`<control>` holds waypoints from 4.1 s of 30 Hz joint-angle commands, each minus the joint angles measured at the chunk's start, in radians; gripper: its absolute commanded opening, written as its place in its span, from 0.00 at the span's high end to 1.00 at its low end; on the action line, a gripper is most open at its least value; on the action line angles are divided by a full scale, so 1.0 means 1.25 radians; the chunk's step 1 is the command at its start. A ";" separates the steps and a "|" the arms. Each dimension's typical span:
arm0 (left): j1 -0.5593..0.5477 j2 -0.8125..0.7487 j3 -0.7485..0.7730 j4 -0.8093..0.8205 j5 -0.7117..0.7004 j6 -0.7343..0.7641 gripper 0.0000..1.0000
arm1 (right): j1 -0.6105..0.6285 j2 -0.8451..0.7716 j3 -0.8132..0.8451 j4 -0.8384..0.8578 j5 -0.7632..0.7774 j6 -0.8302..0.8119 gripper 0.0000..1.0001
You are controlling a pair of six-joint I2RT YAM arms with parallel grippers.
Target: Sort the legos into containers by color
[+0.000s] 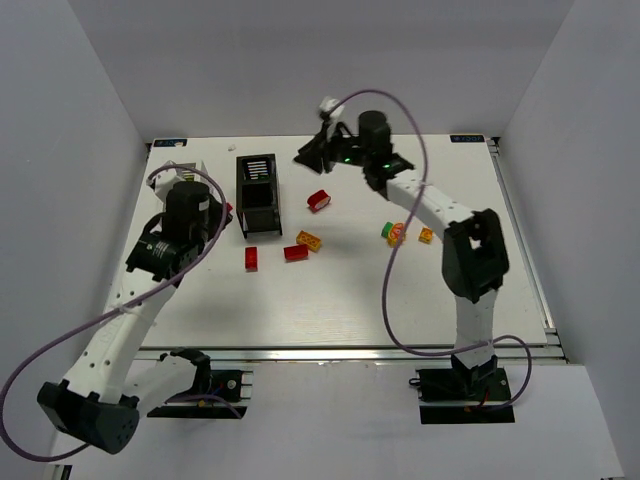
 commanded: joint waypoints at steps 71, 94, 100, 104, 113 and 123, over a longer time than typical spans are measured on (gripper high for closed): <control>0.525 0.287 0.074 0.226 0.511 0.082 0.81 | -0.276 -0.470 -0.524 -0.288 0.207 -0.063 0.52; 0.464 -0.215 -0.431 0.266 0.765 0.017 0.31 | -0.277 -0.130 -0.307 -0.623 0.158 -0.698 0.11; 0.464 -0.247 -0.466 0.271 0.764 -0.004 0.30 | -0.276 -0.105 -0.312 -0.633 0.187 -0.673 0.11; 0.462 -0.248 -0.482 0.291 0.777 -0.021 0.30 | -0.277 -0.105 -0.343 -0.607 0.195 -0.672 0.14; 0.418 -0.203 -0.513 0.389 0.808 -0.071 0.24 | -0.277 -0.116 -0.373 -0.589 0.152 -0.682 0.56; 0.046 -0.023 -0.496 0.641 0.664 -0.168 0.23 | -0.235 -0.345 -0.499 -0.644 -0.102 -0.794 1.00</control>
